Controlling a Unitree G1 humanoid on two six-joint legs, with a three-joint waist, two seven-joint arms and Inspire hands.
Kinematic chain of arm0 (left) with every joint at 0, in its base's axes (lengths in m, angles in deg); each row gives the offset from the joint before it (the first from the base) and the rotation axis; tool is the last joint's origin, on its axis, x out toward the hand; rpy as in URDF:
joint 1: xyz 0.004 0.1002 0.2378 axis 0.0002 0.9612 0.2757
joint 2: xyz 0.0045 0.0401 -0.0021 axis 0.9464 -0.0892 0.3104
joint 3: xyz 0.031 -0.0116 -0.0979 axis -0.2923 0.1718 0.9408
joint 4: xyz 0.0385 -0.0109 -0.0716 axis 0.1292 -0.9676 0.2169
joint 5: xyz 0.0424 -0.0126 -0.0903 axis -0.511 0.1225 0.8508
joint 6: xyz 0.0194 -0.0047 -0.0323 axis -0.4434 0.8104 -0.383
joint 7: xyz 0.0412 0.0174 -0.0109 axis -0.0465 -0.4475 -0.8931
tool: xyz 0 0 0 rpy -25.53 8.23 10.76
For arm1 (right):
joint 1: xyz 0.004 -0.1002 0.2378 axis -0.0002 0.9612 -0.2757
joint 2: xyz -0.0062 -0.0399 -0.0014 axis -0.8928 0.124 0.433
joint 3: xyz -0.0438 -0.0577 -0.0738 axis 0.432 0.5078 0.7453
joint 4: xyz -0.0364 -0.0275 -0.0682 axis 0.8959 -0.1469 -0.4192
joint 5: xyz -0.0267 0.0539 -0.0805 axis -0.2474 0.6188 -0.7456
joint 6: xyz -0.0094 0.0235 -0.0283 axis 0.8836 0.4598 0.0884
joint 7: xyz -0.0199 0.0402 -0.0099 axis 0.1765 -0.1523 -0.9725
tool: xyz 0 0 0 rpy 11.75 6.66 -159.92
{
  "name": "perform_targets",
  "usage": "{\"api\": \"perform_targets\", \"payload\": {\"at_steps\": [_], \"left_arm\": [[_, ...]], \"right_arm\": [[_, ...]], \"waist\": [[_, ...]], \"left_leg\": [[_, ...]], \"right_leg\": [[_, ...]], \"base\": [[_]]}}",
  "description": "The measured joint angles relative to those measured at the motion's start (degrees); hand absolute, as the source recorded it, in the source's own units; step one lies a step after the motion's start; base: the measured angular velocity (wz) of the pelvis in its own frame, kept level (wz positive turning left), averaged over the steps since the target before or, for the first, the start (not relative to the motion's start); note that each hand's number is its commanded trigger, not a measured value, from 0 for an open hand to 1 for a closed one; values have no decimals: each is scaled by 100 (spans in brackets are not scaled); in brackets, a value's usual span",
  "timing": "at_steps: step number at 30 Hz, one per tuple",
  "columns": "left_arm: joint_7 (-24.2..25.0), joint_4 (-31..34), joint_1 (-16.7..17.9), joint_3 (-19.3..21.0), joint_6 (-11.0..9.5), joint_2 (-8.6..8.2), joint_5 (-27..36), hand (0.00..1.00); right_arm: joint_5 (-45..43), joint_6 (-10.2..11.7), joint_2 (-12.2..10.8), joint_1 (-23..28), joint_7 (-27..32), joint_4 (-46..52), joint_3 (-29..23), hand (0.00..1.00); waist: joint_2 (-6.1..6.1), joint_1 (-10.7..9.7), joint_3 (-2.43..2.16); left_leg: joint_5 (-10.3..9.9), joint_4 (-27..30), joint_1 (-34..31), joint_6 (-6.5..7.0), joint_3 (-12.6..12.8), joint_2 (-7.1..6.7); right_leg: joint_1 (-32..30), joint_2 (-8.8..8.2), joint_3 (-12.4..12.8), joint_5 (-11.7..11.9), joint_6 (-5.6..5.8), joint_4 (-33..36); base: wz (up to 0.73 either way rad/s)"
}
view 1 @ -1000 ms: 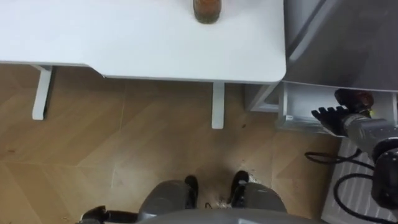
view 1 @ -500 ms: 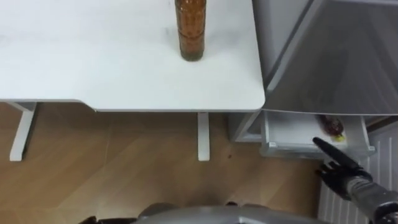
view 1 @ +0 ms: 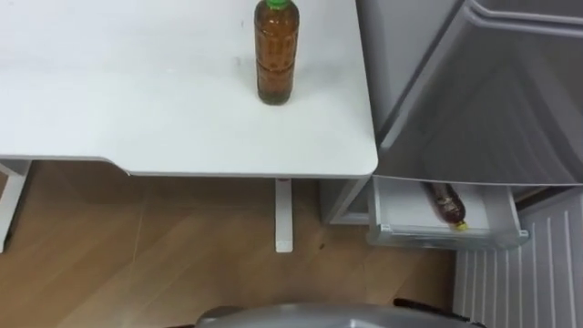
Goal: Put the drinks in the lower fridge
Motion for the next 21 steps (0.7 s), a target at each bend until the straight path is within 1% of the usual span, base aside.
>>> {"api": "perform_targets", "payload": {"at_steps": [3, 4, 5, 7, 10, 11, 15, 16, 17, 18, 20, 21], "left_arm": [[-164, 42, -46, 26, -3, -15, 5, 0], [-237, 70, -50, 34, -10, -15, 2, 0], [-275, 70, -59, 57, -41, -15, 0, 0], [-354, 96, -108, 43, -128, -25, 3, 0], [-446, 179, -136, 42, -209, -53, 2, 0], [-496, 251, -135, 44, -223, -66, 2, 0], [-790, 770, -25, 130, -284, -143, 31, 0], [-921, 888, -14, 222, -388, -171, 134, 0], [-1092, 1010, -9, 282, -443, -192, 211, 0], [-1173, 1070, -10, 321, -466, -206, 243, 0], [-1488, 1432, -3, 431, -544, -249, 231, 0], [-1586, 1524, -1, 443, -582, -257, 222, 0]], "right_arm": [[-329, 31, -41, 33, 46, -7, 80, 0], [-415, 91, -41, 30, 64, -12, 115, 0], [-547, 157, -41, 61, 85, -27, 119, 0], [-582, 237, -42, 82, 133, -33, 143, 0], [-613, 256, -52, 80, 234, -33, 159, 0], [-677, 264, -56, 76, 256, -27, 153, 0], [-833, 366, -67, 88, 319, -61, 132, 0], [-881, 389, -81, 83, 359, -58, 131, 0], [-945, 421, -89, 89, 391, -48, 130, 0], [-971, 455, -93, 96, 407, -46, 128, 0], [-987, 523, -119, 105, 475, 0, 142, 0], [-995, 522, -126, 110, 493, -4, 141, 0]], "waist": [[22, -51, -1], [37, -75, 1], [54, -103, 13], [65, -118, 9], [67, -114, 8], [67, -127, 7], [71, -107, 4], [65, -104, 4], [76, -102, -1], [80, -103, -4], [88, -71, -12], [92, -68, -14]], "left_leg": [[-1, 6, 8, -2, -18, 2], [-1, 7, 27, -2, -20, -5], [-2, 0, 89, -4, -21, -7], [-17, 9, 108, -9, -47, -8], [-17, 18, 100, -10, -88, -12], [-17, 22, 103, -10, -142, -25], [-20, 5, 182, -13, -170, -19], [-20, 6, 180, -13, -180, -18], [-19, 11, 182, -14, -180, -18], [-19, 11, 185, -14, -180, -18], [-19, 8, 198, -14, -185, -26], [-19, 11, 203, -14, -192, -26]], "right_leg": [[25, 4, -15, 1, -1, -7], [43, 5, -14, 1, -2, -5], [100, 12, -22, 1, -1, -15], [131, 12, -48, 0, 0, -15], [137, 10, -75, 0, -1, -18], [157, 8, -102, 0, 0, -24], [220, 18, -101, -17, -3, -25], [220, 16, -108, -23, -3, -17], [223, 18, -107, -23, -3, -17], [227, 18, -106, -23, -3, -18], [241, 24, -88, -23, -3, -19], [250, 26, -83, -23, -3, -20]], "base": [[2], [0], [0], [3], [5], [9], [1], [0], [0], [0], [0], [0]]}}
